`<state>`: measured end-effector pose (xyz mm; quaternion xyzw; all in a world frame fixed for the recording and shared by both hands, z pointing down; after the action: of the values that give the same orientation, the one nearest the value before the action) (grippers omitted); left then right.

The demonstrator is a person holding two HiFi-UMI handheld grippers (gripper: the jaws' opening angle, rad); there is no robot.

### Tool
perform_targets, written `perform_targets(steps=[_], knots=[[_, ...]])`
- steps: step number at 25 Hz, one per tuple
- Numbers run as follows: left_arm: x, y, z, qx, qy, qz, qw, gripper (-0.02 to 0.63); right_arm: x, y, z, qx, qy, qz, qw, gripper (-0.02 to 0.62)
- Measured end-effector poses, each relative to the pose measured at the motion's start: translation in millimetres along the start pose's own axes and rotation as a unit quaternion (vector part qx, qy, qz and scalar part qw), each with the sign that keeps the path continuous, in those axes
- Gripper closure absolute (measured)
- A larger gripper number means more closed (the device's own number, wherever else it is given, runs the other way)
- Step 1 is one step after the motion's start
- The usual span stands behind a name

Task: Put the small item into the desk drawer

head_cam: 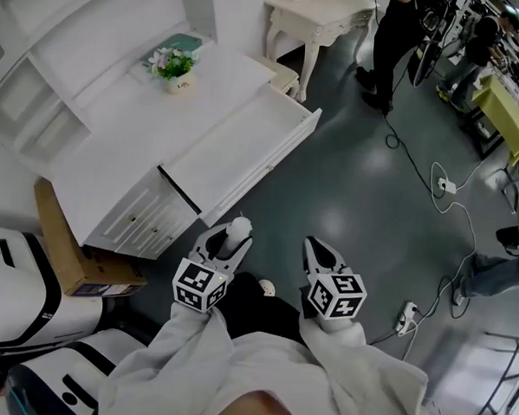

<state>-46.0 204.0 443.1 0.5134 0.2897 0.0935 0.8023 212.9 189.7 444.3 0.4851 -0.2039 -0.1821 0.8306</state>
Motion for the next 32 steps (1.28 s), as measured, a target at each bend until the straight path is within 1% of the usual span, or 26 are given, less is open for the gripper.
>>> perform_targets(steps=[4, 12, 19, 24, 27, 32], knots=[[1, -6, 4, -0.006, -0.002, 0.003, 1.0, 0.41, 0, -1, 0, -0.003, -0.005, 0.003, 1.0, 0.56], [3, -3, 20, -0.025, 0.005, 0.005, 0.9997, 0.41, 15, 6, 0, -0.009, 0.007, 0.028, 1.0, 0.56], [-9, -12, 36, -0.023, 0.006, 0.005, 0.9997, 0.41, 23, 1, 13, -0.009, 0.011, 0.029, 0.999, 0.56], [-16, -20, 53, -0.023, 0.009, 0.007, 0.9997, 0.41, 34, -7, 32, -0.01, 0.013, 0.032, 0.999, 0.56], [-27, -24, 62, -0.029, 0.009, 0.003, 0.9995, 0.41, 37, -13, 49, -0.012, 0.006, 0.035, 0.999, 0.56], [-49, -43, 81, -0.029, -0.001, -0.001, 0.9996, 0.41, 46, -37, 83, -0.014, -0.007, 0.029, 0.999, 0.56]])
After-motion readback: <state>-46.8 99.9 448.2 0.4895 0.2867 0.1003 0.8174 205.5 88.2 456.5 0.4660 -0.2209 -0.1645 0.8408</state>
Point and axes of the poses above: the fingertips, and each gripper's own axes: z forward along the fingers, x to its right, y out of its underside, the point moved 10 cm from there along -z, backward along the fingers, and after that the axes turned 12 degrees about -z, right-handed, at the moved point
